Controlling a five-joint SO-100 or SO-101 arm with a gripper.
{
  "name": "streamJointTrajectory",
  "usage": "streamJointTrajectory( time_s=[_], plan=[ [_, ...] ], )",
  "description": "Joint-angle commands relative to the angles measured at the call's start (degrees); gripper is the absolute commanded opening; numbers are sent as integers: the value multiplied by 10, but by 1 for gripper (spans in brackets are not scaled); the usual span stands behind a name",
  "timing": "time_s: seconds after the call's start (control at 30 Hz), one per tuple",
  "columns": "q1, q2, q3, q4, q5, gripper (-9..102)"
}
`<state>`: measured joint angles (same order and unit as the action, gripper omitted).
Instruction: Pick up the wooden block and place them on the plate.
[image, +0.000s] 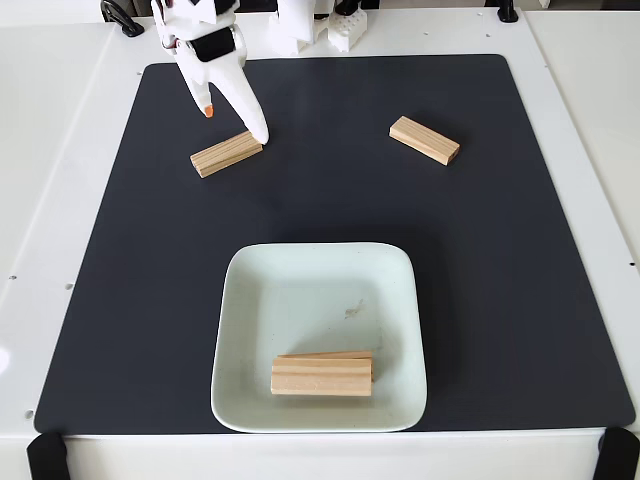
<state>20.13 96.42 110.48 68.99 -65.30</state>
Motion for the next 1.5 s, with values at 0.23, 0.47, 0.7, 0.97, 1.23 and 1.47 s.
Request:
streamJointTrajectory(
  time_s=[0.23,0.47,0.7,0.97,1.23,1.47],
  plan=[
    [-3,-69,-22,-76,-4,61],
    [-31,-80,-22,-76,3,61],
    [-50,-80,-15,-76,4,61],
    [-52,-80,-15,-76,4,58],
    [-46,-81,-14,-76,4,24],
    [-42,-81,-14,-76,4,2]
  ],
)
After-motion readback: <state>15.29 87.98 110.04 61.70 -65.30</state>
